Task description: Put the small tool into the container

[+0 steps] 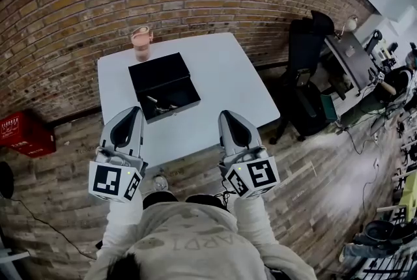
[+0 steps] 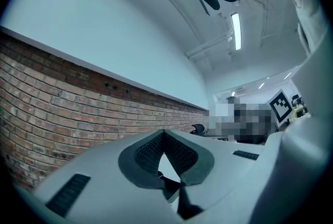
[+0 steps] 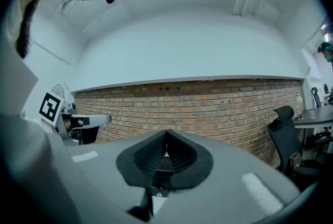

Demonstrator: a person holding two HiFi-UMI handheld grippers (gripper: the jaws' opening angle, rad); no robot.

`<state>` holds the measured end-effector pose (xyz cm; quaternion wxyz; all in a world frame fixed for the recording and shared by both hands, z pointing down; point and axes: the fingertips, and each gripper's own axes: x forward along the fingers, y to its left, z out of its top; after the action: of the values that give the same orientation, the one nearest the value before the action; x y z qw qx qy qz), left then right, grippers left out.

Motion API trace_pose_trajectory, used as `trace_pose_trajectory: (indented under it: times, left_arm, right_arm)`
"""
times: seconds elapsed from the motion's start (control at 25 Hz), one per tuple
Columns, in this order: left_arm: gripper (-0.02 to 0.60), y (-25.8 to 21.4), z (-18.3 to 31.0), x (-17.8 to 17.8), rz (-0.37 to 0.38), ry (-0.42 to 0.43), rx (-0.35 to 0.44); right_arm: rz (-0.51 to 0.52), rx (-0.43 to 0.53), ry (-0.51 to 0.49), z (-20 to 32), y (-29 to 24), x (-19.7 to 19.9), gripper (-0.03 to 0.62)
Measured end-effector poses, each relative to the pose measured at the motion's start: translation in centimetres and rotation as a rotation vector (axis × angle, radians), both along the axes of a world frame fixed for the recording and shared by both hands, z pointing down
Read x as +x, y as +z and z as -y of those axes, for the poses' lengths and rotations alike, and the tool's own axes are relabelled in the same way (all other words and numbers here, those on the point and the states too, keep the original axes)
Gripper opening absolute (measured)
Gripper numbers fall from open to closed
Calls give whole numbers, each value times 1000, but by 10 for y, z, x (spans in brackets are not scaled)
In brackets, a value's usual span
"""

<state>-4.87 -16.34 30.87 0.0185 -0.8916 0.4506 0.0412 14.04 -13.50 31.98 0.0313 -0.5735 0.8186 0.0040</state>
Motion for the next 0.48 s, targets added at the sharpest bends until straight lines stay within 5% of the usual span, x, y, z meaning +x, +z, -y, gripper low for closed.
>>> trace_pose_trajectory:
  times: [0.48]
  left_arm:
    - [5, 1, -5, 2, -9, -2, -3]
  right_arm:
    - [24, 14, 11, -5, -2, 5, 10]
